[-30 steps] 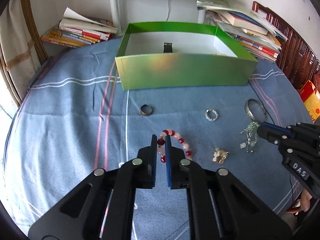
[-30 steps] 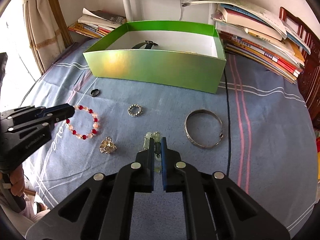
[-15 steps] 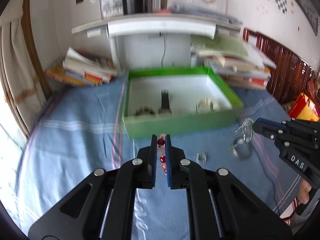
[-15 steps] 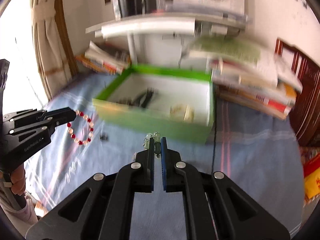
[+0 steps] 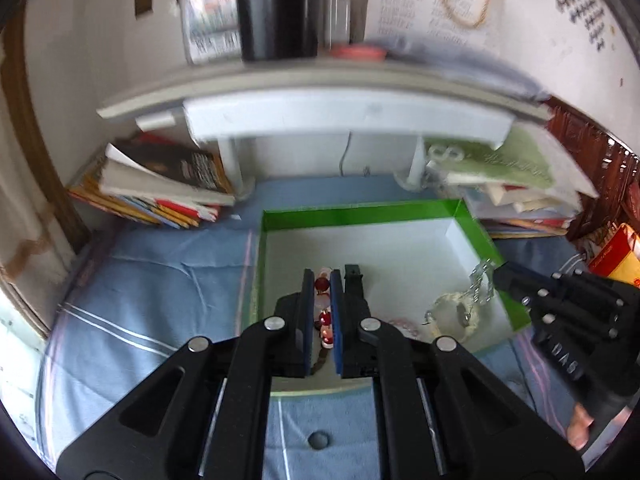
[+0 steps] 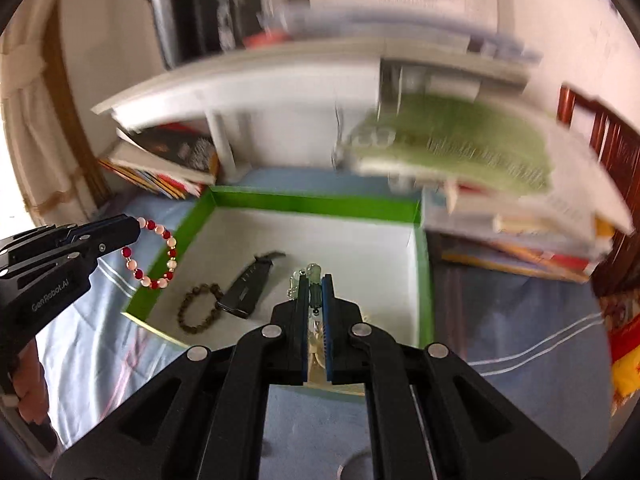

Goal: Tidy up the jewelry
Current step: 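Carry the jade charm and red-and-white bracelet over the green box, then open both tools over the green box and move back to the table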

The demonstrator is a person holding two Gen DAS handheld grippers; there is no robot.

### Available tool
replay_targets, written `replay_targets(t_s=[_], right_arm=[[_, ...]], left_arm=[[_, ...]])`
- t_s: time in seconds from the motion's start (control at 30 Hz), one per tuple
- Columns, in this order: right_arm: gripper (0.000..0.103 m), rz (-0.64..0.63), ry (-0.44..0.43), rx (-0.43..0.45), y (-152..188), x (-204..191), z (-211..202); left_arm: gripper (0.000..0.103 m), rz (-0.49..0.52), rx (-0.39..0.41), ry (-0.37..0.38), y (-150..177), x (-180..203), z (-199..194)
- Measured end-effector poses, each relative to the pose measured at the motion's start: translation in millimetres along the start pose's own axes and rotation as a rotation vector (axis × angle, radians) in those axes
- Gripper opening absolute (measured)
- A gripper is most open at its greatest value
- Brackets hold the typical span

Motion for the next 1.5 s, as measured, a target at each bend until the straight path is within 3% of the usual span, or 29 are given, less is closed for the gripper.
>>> replay_targets(t_s=[0.13, 0.27, 0.33, 0.37, 0.4, 0.43, 0.5, 0.57, 0.67, 0.77, 0.9, 1.03, 1.3, 1.5], right_arm=[[0.006, 0.009, -0.013, -0.05, 8, -8, 26], [0.007, -0.012, 0.006, -0.041, 9, -15, 30], [0.021, -0.012, 0.029, -0.02, 9, -14, 24], [0.036, -0.003, 0.024, -0.015, 8, -13, 21], [0.045, 0.011, 0.015, -0.006, 9, -11, 15], [0.047, 0.024, 0.009, 0.004, 10, -9, 9], [0.047, 0.035, -0.004, 0.009, 13, -6, -4], [0.047, 0.047, -0.011, 0.003, 21, -1, -17], [0.051, 0.061, -0.014, -0.005, 42, 7, -40], [0.054, 0.061, 0.029, -0.033, 74, 19, -55], [0.054, 0.085, 0.095, -0.13, 122, 37, -50], [0.054, 0.143, 0.083, -0.203, 157, 47, -42], [0.057, 0.141, 0.076, -0.223, 170, 44, -42], [0.059, 0.105, 0.051, -0.223, 165, 31, -39]], left_arm=[[0.008, -0.008, -0.059, -0.017, 14, 0, 34], [0.008, -0.001, -0.074, -0.046, 22, -1, 51], [0.009, -0.014, -0.064, -0.056, 21, -4, 53], [0.01, -0.02, -0.057, -0.061, 21, -5, 52], [0.017, -0.023, -0.052, -0.059, 21, -6, 49], [0.023, -0.024, -0.045, -0.056, 21, -7, 45], [0.047, -0.027, -0.02, -0.076, 21, -9, 35], [0.052, -0.019, 0.001, -0.085, 24, -12, 21], [0.067, -0.011, 0.021, -0.113, 37, -19, -5], [0.075, -0.016, 0.021, -0.132, 56, -27, -23], [0.078, -0.028, -0.054, -0.106, 99, -31, -31], [0.08, 0.005, -0.148, -0.04, 142, -16, -31], [0.086, 0.17, -0.24, 0.118, 198, 36, -42], [0.086, 0.151, -0.282, 0.042, 207, 28, -21]])
Point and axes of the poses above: each gripper's, at about its wrist camera, not at the fingertips, and z roughly the way its jaws point, x to its right, y to its underside, the point moved 5 cm from there along z, roughly the way its jaws point, and after that the axes turned 11 degrees about -z, right-handed, at the moved point
